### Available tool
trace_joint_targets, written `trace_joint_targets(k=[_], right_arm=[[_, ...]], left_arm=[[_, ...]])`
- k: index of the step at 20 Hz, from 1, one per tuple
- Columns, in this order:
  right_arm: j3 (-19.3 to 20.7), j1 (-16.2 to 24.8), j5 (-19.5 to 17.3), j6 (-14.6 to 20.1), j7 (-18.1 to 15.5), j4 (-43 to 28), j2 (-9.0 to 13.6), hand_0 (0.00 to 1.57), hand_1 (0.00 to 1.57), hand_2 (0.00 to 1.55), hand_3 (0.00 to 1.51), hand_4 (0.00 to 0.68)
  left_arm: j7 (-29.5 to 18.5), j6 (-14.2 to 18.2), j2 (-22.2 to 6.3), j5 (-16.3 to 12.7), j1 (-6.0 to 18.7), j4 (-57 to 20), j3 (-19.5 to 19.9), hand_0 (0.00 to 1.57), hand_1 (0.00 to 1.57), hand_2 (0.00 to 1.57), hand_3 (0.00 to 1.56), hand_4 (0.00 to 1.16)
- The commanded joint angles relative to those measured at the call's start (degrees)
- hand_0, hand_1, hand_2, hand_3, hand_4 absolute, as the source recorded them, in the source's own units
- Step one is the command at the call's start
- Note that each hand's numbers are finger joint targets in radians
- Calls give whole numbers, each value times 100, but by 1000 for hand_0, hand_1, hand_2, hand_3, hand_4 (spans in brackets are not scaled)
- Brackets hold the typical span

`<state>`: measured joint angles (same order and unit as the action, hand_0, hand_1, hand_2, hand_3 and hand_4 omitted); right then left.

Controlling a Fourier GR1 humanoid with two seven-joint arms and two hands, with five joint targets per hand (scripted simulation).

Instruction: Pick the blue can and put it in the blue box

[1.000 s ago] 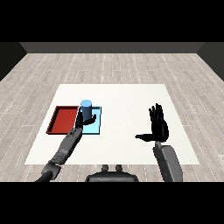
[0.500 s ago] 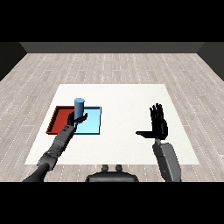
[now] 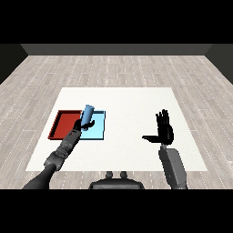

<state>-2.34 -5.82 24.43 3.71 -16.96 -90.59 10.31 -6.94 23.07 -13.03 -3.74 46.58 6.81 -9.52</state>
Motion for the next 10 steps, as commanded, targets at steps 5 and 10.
trace_joint_targets(k=[5,10], right_arm=[[-38,0,-80,-47,-314,206,-230,0,0,0,0,0],[130,106,91,-353,-252,180,-18,0,0,0,0,0]], left_arm=[[233,-520,254,-163,-230,-499,254,1571,1571,1480,0,699],[375,-255,409,253,-254,-663,-75,0,0,0,0,588]])
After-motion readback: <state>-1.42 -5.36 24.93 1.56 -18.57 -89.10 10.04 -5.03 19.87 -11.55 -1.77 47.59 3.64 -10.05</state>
